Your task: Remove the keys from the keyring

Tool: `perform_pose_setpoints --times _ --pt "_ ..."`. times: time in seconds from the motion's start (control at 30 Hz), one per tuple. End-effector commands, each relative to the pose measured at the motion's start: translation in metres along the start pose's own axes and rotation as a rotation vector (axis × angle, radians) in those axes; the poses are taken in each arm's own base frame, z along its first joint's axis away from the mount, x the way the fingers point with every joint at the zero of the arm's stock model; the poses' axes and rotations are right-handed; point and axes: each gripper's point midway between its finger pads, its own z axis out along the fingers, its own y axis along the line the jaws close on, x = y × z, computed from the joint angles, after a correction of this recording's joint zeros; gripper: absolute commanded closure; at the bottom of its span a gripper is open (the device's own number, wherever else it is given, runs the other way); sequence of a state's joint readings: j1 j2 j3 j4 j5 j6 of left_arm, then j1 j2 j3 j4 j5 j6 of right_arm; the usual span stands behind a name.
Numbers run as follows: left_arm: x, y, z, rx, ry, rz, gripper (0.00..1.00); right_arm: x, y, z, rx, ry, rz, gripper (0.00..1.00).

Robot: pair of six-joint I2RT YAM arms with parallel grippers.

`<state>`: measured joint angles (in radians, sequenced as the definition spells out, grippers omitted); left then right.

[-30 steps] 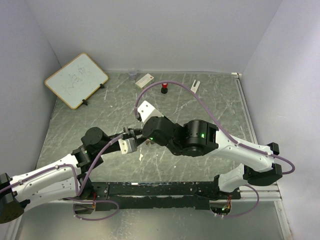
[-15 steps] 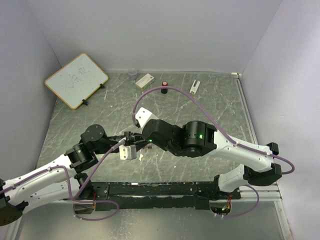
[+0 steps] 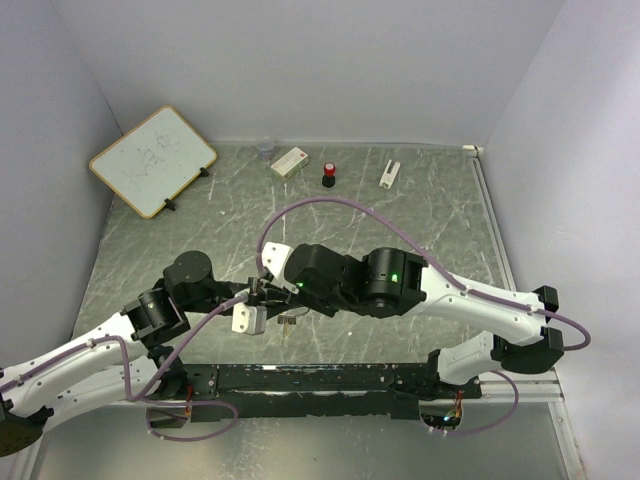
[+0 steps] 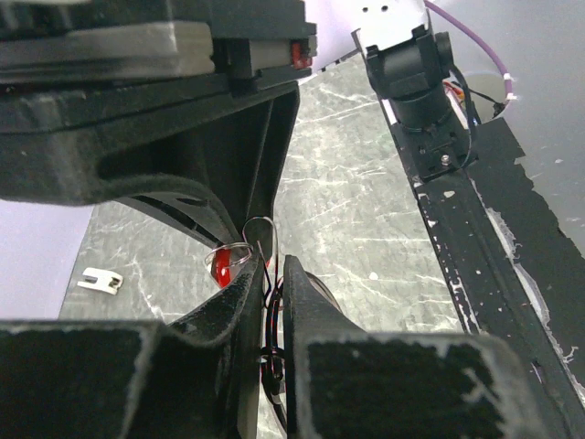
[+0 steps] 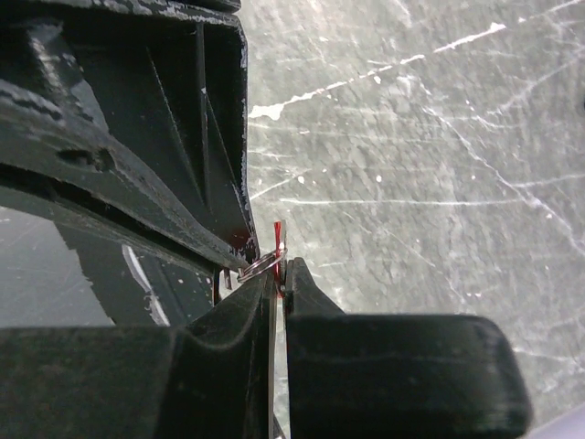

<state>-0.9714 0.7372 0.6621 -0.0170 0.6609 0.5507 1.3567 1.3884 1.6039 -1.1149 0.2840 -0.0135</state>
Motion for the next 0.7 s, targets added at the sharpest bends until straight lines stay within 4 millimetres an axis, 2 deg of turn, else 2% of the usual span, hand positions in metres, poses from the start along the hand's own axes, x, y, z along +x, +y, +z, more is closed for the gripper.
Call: perform_pose_setpoints --times 0.0,0.23,0.37,0.47,0.57,0.67 --pt "-0.067 -0.003 -0.005 0.061 -0.228 0.152 0.93 -0.038 -0.007 0.013 -0.035 -0.168 0.018 1.00" --pt "-0.076 -0.005 -0.005 0.070 -0.283 0.179 0.93 -0.041 -0.017 0.035 -0.101 -0.228 0.053 1.00" --pt "-0.075 -0.006 0.000 0.095 -0.290 0.170 0.93 -0.035 -0.038 0.053 -0.065 -0.211 0.100 1.00" --pt "-0.069 -0.004 0.002 0.087 -0.266 0.156 0.93 -0.034 -0.068 0.051 0.040 -0.230 0.159 1.00" --pt "-0.064 -0.001 0.001 0.057 -0.240 0.147 0.93 -0.031 -0.108 0.035 0.185 -0.282 0.240 1.00" --pt "-0.060 0.005 0.000 0.020 -0.218 0.134 0.93 -0.017 -0.153 0.022 0.371 -0.292 0.353 1.00"
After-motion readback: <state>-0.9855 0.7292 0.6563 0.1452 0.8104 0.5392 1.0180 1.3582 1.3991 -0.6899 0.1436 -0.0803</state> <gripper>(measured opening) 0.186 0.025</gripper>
